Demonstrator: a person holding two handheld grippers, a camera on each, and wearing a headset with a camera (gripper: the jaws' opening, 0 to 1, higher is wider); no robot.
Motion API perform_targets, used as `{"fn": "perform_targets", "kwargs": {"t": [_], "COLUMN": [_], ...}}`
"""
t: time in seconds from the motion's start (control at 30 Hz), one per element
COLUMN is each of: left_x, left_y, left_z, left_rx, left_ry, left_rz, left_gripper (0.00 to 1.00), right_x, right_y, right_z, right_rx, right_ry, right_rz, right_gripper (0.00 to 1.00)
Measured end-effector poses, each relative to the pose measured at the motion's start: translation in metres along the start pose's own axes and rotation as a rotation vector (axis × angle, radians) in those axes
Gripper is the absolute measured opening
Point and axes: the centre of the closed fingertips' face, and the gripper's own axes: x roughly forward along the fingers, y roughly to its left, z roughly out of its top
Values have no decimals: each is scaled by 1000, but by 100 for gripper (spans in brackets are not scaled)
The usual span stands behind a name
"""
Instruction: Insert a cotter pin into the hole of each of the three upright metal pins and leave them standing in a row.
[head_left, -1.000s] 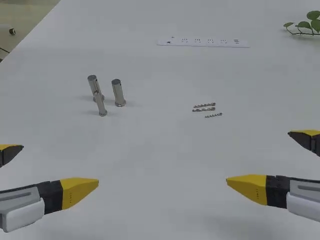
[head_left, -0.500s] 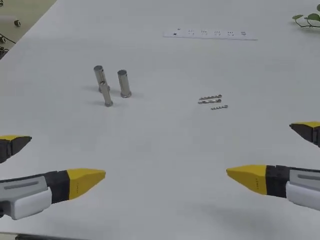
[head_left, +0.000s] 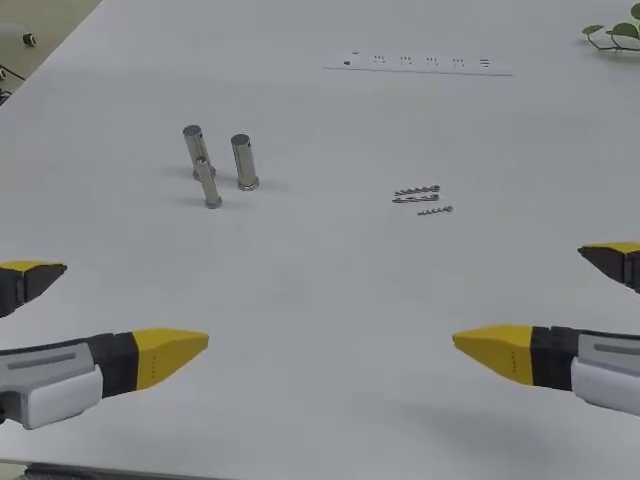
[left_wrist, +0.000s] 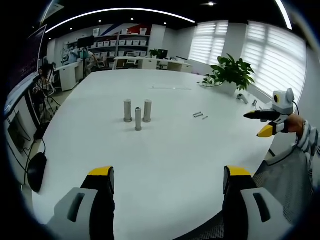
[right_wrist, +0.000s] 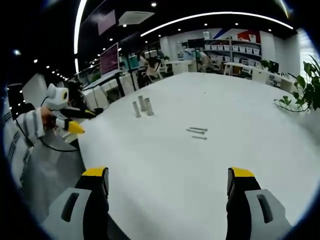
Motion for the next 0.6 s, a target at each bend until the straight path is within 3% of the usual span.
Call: {"fn": "perform_targets", "kwargs": {"t": [0.6], "left_x": [15], "left_y": [12], "left_z": [30], "left_rx": [44], "left_ry": [-34], "left_rz": [-16], "left_gripper": [90], "right_x": [0], "right_y": [1], "right_z": [3], "right_rx": [11], "right_ry": [1], "right_rz": [8], "right_gripper": [100]}}
